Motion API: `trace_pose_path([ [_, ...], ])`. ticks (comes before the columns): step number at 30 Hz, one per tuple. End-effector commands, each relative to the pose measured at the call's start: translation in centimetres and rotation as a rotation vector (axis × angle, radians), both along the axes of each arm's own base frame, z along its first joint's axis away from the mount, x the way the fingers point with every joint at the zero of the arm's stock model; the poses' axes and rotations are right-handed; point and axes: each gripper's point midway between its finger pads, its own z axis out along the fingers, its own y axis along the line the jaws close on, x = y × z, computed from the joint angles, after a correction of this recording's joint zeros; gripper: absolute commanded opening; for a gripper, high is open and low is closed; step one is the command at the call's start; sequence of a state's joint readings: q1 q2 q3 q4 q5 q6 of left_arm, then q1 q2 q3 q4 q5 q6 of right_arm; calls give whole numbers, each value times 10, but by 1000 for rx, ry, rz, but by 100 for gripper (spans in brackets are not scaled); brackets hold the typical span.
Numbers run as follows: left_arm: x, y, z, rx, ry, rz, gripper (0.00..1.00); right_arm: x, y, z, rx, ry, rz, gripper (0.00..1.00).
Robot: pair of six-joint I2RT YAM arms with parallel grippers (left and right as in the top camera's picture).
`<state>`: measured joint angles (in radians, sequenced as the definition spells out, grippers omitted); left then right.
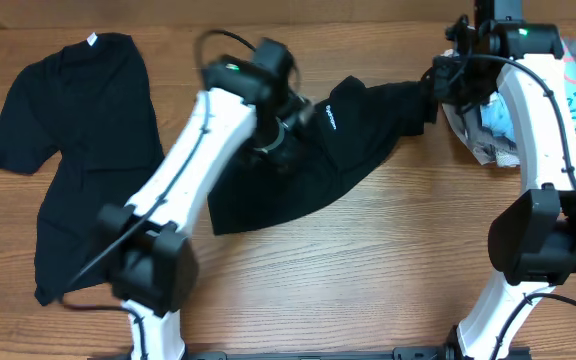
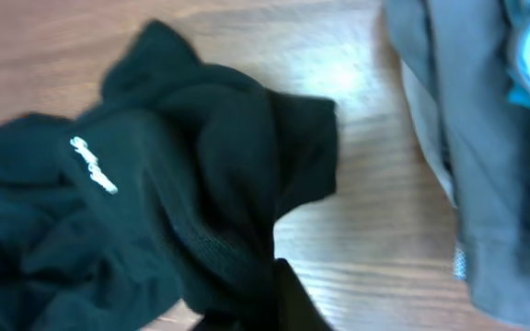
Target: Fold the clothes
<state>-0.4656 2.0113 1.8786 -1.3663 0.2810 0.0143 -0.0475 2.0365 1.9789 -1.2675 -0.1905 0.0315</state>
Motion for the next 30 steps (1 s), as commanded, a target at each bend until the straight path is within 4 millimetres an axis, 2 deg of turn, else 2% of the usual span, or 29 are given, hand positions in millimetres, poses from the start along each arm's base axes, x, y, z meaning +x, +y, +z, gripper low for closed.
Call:
trace_pose_path([
  [1, -8, -10, -17, 9, 44, -57, 16, -7, -13, 5, -7, 4, -22, 59],
  [2, -8, -11, -18, 10, 46, -57, 15, -9, -14, 5, -7, 12, -26, 75],
  [3, -7, -10, -18, 10, 44, -53, 15, -11, -15, 5, -5, 19, -29, 82],
  [6, 4, 2, -12, 35, 11, 16, 15, -14, -11, 9, 22, 24, -23, 92],
  [9, 14, 19, 3, 48, -30, 93, 18, -15, -2, 25, 71, -3, -6, 99],
  [12, 22, 42, 26, 64, -89, 201, 21, -19, 5, 41, 82, -39, 16, 100],
  [14, 24, 68, 44, 106, -125, 339, 25, -22, 13, 46, 82, -41, 33, 100],
  [16, 24, 91, 60, 114, -147, 445, 28, -25, 22, 45, 82, -32, 53, 100],
  [19, 21, 114, 77, 91, -156, 552, 34, -23, 40, 40, 82, -36, 95, 100],
  [21, 19, 124, 83, 74, -146, 586, 45, -18, 54, 38, 82, -58, 127, 100],
  [25, 11, 131, 75, 99, -99, 596, 47, -11, 85, 29, 84, -68, 194, 100],
  [30, -4, 138, 51, 162, -24, 623, 46, -7, 117, 3, 84, -37, 261, 100],
])
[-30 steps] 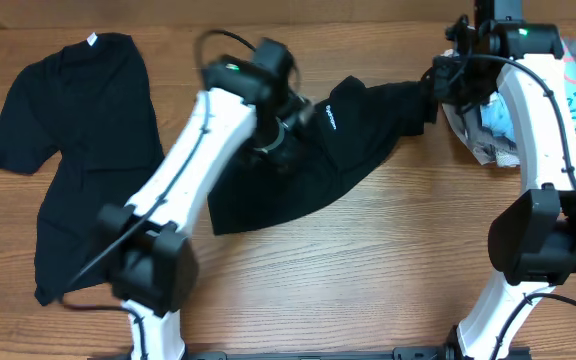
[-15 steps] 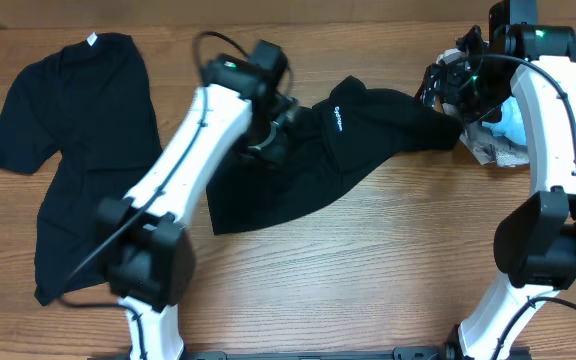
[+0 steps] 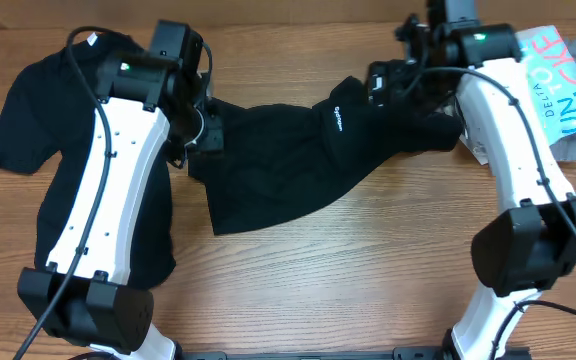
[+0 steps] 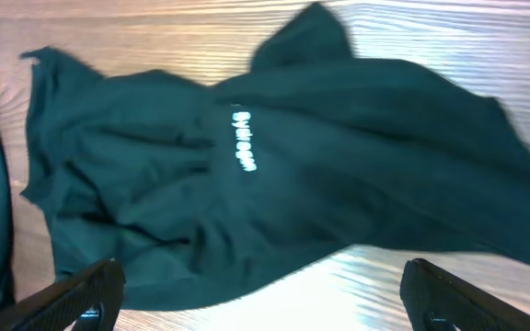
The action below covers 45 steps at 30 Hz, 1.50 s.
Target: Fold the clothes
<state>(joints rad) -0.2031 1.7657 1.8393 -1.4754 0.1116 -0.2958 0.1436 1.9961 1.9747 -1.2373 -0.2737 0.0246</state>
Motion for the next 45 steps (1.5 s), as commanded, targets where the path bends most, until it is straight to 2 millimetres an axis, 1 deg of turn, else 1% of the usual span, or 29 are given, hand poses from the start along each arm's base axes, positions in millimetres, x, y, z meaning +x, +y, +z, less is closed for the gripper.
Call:
trace_pose_path([
  [1, -13, 6, -23, 35, 86, 48, 45, 5, 21, -25, -4, 32, 48, 100],
  [4, -30, 9, -43, 49, 160, 68, 43, 8, 28, -38, -28, 44, 58, 100],
  [6, -42, 9, -58, 41, 197, 73, 41, 10, 27, -44, -41, 48, 52, 100],
  [9, -64, 1, -80, -16, 222, 79, 39, 15, 26, -46, -42, 37, 49, 100],
  [12, -80, -6, -97, -42, 200, 99, 38, 17, 27, -46, -40, 28, 49, 100],
  [15, -89, -8, -119, -30, 168, 119, 37, 19, 27, -45, -38, 18, 49, 100],
  [17, -93, -2, -138, 13, 157, 161, 35, 19, 28, -45, -38, 18, 49, 100],
  [20, -91, 5, -163, 37, 119, 202, 34, 17, 30, -45, -38, 22, 55, 100],
  [23, -84, 12, -177, 63, 63, 238, 34, 15, 30, -46, -40, 30, 56, 100],
  [28, -68, 22, -181, 107, -24, 270, 36, 12, 29, -47, -42, 46, 56, 100],
  [32, -58, 21, -186, 110, -51, 273, 37, 11, 30, -47, -43, 49, 57, 100],
  [34, -58, 21, -193, 116, -35, 272, 36, 11, 30, -47, -44, 50, 57, 100],
  [40, -61, 19, -222, 132, 35, 262, 35, 11, 29, -47, -44, 49, 57, 100],
  [43, -61, 18, -228, 128, 48, 260, 34, 10, 29, -48, -44, 53, 57, 100],
  [45, -59, 17, -228, 125, 41, 261, 34, 10, 29, -48, -45, 54, 57, 100],
])
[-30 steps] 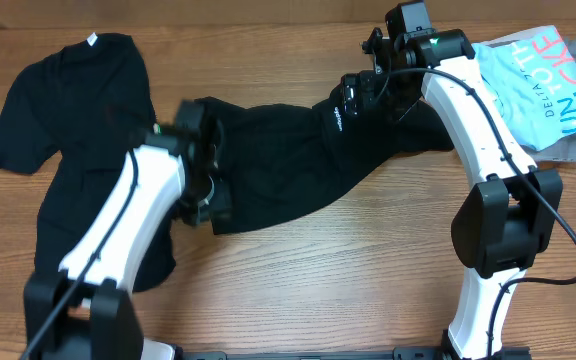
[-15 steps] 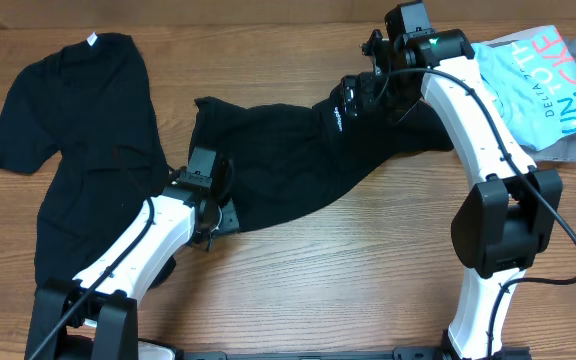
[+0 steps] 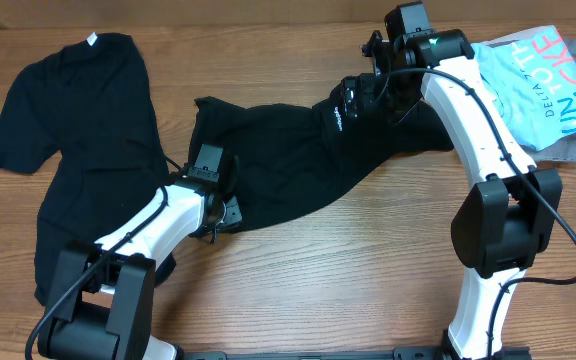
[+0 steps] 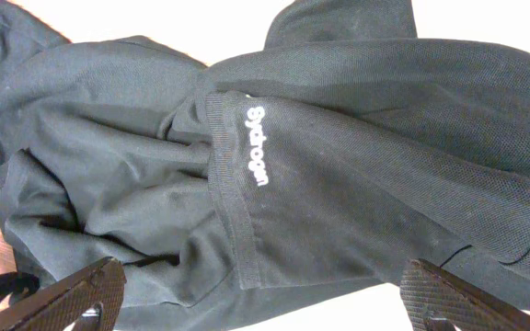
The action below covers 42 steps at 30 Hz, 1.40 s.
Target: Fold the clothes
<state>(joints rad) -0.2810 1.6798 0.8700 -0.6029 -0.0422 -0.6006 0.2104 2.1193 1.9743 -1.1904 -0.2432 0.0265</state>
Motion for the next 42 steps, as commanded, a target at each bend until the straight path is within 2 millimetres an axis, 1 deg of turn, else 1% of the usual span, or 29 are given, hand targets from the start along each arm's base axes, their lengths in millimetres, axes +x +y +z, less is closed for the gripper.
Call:
trace_pose_path([
  [1, -7, 4, -16, 16, 43, 15, 35, 1, 1, 6, -3, -17, 3, 100],
  [4, -5, 3, -15, 14, 36, 13, 34, 1, 1, 6, -3, -18, 3, 100],
  [7, -2, 2, -12, 14, 31, 3, 30, 1, 1, 6, -3, -18, 3, 100],
  [10, 1, 2, -9, 16, 27, -4, 21, 1, 1, 6, -2, -18, 3, 100],
  [11, 2, 1, -7, 16, 28, -4, 19, 1, 1, 6, -2, -18, 3, 100],
  [13, 2, 3, -5, 21, 35, 0, 20, 1, 1, 6, -2, -18, 3, 100],
  [15, 1, 7, -4, 26, 46, 0, 20, 1, 1, 6, -2, -18, 3, 100],
  [17, 0, 11, -3, 33, 56, 2, 18, 1, 1, 6, -2, -18, 3, 100],
  [18, -1, 13, -2, 36, 63, 2, 8, 1, 1, 6, -2, -18, 2, 100],
  [19, -2, 16, -2, 38, 72, 5, 4, 1, 2, 6, 0, -18, 3, 100],
  [23, -4, 32, 6, 49, 102, 55, 4, 5, 8, 6, 26, -27, -12, 93],
  [25, -3, 40, 13, 48, 101, 79, 4, 8, 14, 2, 30, -36, -6, 93],
  [28, -2, 47, 23, 41, 79, 98, 4, 11, 30, -8, 21, -44, 20, 93],
  [30, 0, 47, 29, 38, 59, 90, 4, 13, 40, -21, -12, -48, 23, 93],
  [34, 1, 47, 31, 39, 49, 86, 4, 13, 60, -44, -55, -43, 52, 94],
  [38, 2, 47, 31, 38, 45, 86, 4, 13, 63, -74, -155, -23, 1, 94],
  [40, 4, 47, 32, 37, 38, 86, 4, 13, 59, -84, -200, -18, -32, 94],
  [42, 5, 47, 32, 36, 34, 86, 4, 15, 54, -89, -234, -17, -70, 93],
])
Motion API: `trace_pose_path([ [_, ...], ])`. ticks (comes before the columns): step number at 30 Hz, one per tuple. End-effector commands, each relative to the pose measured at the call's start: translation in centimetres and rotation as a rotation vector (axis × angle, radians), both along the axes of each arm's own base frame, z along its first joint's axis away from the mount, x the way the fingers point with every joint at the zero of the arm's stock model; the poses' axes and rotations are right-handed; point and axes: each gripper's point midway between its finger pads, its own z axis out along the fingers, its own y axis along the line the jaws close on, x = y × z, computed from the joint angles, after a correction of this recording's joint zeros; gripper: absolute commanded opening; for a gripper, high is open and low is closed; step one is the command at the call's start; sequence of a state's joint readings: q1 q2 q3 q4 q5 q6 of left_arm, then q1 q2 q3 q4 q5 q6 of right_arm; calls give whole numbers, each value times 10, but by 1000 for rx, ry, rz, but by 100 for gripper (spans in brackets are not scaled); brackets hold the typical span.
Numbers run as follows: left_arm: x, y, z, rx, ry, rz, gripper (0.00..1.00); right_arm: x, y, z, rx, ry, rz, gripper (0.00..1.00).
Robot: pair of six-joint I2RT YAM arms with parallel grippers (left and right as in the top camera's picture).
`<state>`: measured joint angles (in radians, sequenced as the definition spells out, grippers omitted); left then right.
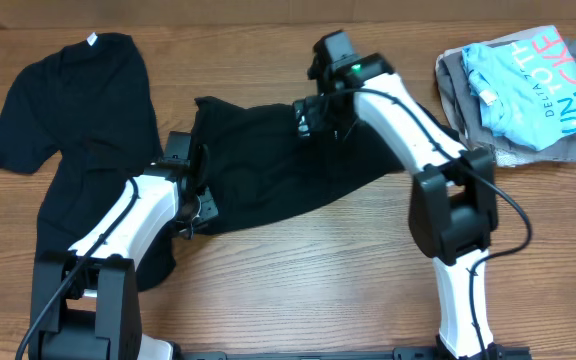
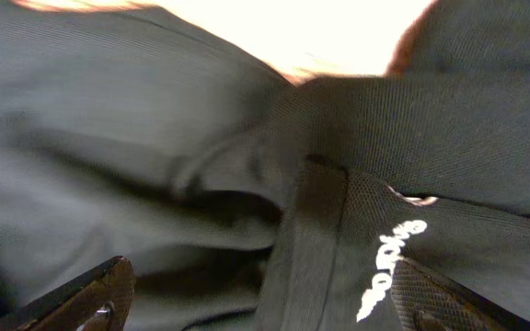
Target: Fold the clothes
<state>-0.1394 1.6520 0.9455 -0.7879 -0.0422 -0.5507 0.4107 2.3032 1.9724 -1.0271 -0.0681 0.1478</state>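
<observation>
A black polo shirt (image 1: pixel 268 170) lies spread across the middle of the table. Its white chest logo (image 2: pixel 394 267) and a dark placket strip (image 2: pixel 311 239) fill the right wrist view. My right gripper (image 1: pixel 312 112) (image 2: pixel 260 308) hovers open just above the cloth by the logo, with nothing between its fingers. My left gripper (image 1: pixel 193 205) sits at the shirt's lower left edge, and its jaws are hidden from above. A black T-shirt (image 1: pixel 68 130) lies flat at the far left.
A stack of folded clothes (image 1: pixel 513 90), light blue with print on top of grey, rests at the back right. Bare wooden tabletop (image 1: pixel 348 280) runs along the front. The left arm crosses the T-shirt's lower right part.
My right gripper has moved left and down, from high above the logo to just over the cloth. The left gripper has shifted slightly left along the shirt's lower left edge.
First both grippers had the black polo bunched between them, the right one near the folded stack. Then the shirt lay spread on the table with the right gripper open above it. Later the left gripper was at its lower left corner; now the right one hangs close over the logo.
</observation>
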Motion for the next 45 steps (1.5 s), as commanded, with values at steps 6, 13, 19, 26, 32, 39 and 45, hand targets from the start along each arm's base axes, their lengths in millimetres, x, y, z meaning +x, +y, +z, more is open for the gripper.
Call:
trace_pose_path([
  [6, 12, 3, 11, 16, -50, -14, 4, 14, -30, -7, -128, -49, -161, 79],
  [13, 13, 3, 11, 16, -52, -17, 4, 18, -31, -9, -127, -70, -169, 40],
  [19, 15, 3, 11, 15, -62, -21, 4, 22, -39, -8, -156, -87, -209, 12],
  [26, 27, 5, 21, 19, -92, -64, 4, 18, -50, 32, -156, -85, -230, 4],
  [32, 43, 4, 58, 26, -112, -125, 4, 4, -82, 134, -118, -157, -286, 4],
  [39, 65, 2, 108, 39, -171, -183, 4, -34, -145, 237, -33, -274, -402, 4],
  [45, 81, 12, 154, 106, -242, -176, 4, -61, -193, 279, 3, -335, -473, 4],
])
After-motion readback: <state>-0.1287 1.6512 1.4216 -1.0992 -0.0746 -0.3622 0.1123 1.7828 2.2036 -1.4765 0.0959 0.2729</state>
